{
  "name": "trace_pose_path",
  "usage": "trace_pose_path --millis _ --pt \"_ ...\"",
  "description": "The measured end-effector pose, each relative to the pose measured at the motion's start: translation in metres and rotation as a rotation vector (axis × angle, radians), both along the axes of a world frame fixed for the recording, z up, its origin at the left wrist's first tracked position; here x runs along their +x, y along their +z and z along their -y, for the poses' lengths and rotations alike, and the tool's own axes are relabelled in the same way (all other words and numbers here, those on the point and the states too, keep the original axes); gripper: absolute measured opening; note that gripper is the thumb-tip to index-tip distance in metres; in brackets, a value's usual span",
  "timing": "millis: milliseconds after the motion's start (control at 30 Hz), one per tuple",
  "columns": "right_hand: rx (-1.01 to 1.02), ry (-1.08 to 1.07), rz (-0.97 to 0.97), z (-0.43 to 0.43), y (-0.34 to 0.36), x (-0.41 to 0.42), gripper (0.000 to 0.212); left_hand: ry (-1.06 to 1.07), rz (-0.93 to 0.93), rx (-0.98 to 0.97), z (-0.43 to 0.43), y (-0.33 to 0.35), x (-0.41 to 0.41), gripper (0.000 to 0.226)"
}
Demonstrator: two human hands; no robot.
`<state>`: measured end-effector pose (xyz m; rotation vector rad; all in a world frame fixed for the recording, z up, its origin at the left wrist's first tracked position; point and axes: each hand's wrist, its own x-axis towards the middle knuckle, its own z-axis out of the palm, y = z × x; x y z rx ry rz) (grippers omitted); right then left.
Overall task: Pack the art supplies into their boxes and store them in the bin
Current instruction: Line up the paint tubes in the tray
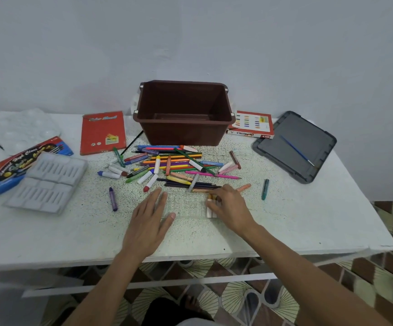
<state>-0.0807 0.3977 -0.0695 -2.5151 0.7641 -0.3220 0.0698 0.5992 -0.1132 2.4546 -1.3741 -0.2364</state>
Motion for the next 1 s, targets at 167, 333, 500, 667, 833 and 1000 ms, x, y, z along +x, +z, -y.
trace_pose_path --millis 167,333,500,667,833,1000 --pt "-0.042 0.036 0.027 -0.004 -0.002 -0.002 0.023 0.007 -0.011 -0.005 0.000 0.000 0.000 0.074" --pt "-0.065 0.040 0.013 -0.005 -0.007 -0.002 0.020 0.016 -0.007 -0.009 0.000 0.000 -0.002 0.074" --pt "-0.056 0.037 0.056 0.001 -0.001 0.000 0.020 0.012 0.010 -0.014 -0.001 -0.002 0.000 0.074" --pt "-0.154 -0.051 0.044 0.036 0.010 0.012 0.022 -0.004 0.013 -0.025 -0.001 -0.004 0.001 0.075" --pt "-0.265 -0.138 -0.087 0.073 0.015 0.027 0.023 -0.002 0.003 -0.043 -0.001 -0.001 0.001 0.077" --pt "-0.264 -0.195 -0.202 0.093 0.020 0.042 0.030 -0.003 0.007 -0.038 -0.001 -0.002 0.001 0.076"
